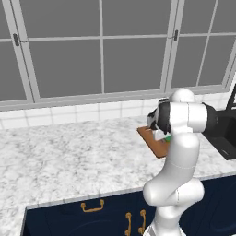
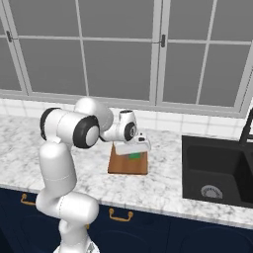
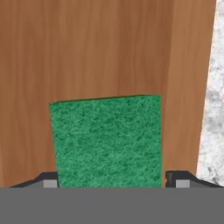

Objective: Pick up the sponge from the counter and clean the cutting board by briefly scrubbing or pressing down on the cutting board. Once finished, release the sponge.

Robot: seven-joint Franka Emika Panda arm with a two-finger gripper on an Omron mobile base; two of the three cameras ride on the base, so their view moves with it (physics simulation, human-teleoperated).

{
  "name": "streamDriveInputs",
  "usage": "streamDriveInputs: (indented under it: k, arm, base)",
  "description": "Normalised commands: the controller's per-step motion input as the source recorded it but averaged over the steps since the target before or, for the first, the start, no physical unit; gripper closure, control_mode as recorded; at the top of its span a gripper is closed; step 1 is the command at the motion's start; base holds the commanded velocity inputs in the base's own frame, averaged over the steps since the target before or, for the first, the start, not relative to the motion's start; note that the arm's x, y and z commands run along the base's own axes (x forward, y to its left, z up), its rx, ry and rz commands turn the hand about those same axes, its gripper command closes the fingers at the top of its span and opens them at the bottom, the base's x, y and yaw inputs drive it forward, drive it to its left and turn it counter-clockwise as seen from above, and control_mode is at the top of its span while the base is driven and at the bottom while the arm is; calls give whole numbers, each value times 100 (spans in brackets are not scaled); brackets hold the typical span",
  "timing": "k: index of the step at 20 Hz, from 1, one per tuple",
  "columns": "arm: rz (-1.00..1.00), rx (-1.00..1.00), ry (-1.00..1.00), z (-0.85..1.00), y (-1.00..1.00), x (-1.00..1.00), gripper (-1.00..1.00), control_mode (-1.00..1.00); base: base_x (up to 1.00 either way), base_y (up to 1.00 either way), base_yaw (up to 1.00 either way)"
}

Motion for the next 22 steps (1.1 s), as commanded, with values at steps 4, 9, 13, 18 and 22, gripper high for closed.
streamDriveInputs:
  k: [4,9,13,18,22]
  arm:
    - [12,0,-3,-64,32,-7,100,-100]
    - [12,1,-5,-46,10,-43,100,-100]
    - [4,0,4,-51,-2,-99,100,-100]
    - [0,0,18,-50,-23,-100,100,-100]
    - [2,-1,36,-73,-24,-93,100,-100]
  base:
    - [0,0,0]
    - [0,0,0]
    - [0,0,0]
    - [0,0,0]
    - [0,0,0]
